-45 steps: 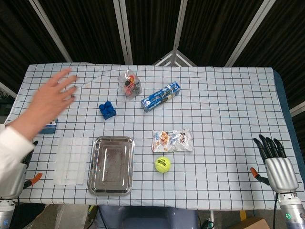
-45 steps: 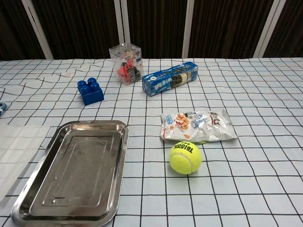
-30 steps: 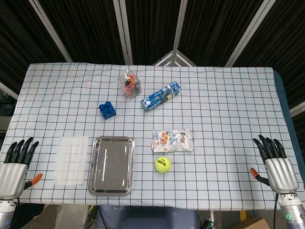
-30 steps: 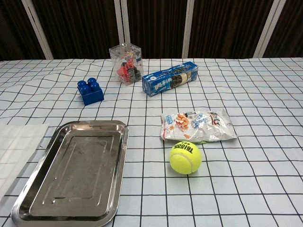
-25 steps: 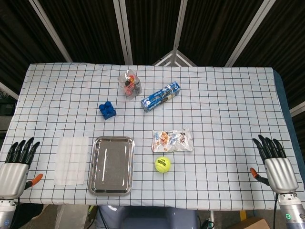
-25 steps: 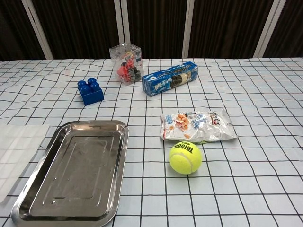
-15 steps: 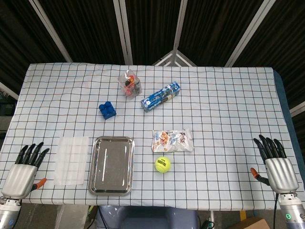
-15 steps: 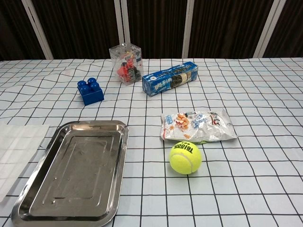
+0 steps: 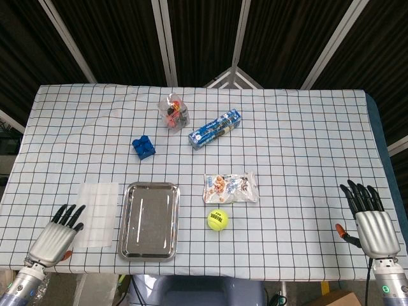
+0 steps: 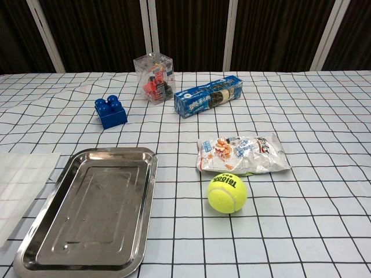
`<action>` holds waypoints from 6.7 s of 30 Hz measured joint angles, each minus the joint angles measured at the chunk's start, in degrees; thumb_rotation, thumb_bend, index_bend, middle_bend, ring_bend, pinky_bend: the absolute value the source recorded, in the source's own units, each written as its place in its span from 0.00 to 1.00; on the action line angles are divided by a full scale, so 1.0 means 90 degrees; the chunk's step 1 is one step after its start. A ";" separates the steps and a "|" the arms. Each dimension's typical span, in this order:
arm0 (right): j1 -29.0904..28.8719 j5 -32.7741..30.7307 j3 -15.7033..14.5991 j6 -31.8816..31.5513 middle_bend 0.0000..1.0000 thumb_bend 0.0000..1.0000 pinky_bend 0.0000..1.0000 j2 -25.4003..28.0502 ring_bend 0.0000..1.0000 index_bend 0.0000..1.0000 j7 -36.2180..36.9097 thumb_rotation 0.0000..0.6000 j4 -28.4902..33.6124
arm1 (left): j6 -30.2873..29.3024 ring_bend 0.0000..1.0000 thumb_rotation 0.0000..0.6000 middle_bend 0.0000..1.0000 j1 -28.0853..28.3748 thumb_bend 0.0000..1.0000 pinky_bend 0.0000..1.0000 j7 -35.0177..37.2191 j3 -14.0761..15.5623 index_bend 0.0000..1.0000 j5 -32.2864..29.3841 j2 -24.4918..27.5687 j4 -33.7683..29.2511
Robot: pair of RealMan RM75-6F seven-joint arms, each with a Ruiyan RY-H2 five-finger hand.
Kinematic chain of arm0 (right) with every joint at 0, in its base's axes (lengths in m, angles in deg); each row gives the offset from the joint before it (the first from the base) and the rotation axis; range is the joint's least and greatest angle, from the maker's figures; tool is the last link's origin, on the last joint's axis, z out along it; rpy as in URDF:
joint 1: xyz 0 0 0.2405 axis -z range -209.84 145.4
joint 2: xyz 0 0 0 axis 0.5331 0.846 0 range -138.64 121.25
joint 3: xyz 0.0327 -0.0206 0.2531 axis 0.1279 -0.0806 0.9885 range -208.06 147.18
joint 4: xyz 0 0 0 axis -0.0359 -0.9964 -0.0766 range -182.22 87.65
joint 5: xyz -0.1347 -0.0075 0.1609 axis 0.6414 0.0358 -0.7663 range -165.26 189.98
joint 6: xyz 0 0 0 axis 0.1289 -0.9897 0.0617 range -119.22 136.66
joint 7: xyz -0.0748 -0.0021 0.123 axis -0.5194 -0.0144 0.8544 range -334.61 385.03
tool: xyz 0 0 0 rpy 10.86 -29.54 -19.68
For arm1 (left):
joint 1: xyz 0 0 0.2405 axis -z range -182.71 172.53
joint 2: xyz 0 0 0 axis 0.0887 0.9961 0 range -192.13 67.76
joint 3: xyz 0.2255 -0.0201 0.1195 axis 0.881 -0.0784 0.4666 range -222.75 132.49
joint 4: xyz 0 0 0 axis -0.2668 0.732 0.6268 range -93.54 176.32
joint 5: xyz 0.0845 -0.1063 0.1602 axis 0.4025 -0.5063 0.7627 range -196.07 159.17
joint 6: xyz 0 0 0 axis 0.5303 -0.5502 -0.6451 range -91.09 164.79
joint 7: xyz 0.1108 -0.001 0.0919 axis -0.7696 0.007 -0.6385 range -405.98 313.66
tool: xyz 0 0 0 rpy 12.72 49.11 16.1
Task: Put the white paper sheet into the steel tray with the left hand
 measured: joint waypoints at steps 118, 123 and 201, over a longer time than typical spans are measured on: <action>0.0033 -0.0247 0.0052 0.0124 0.00 0.31 0.00 0.0049 0.00 0.00 0.0132 1.00 0.0122 | -0.0255 0.00 1.00 0.03 0.1297 0.52 0.00 -0.0825 -0.0007 0.57 0.1842 -0.0906 -0.1234; 0.0033 -0.0254 0.0053 0.0128 0.00 0.31 0.00 0.0048 0.00 0.00 0.0108 1.00 0.0134 | -0.0206 0.00 1.00 0.03 0.1266 0.52 0.00 -0.0592 0.0183 0.57 0.1941 -0.0980 -0.0652; 0.0033 -0.0235 0.0047 0.0133 0.00 0.31 0.00 0.0036 0.00 0.00 0.0109 1.00 0.0128 | 0.0094 0.00 1.00 0.00 0.2223 0.23 0.00 0.0038 0.0364 0.19 0.2619 -0.1003 0.0789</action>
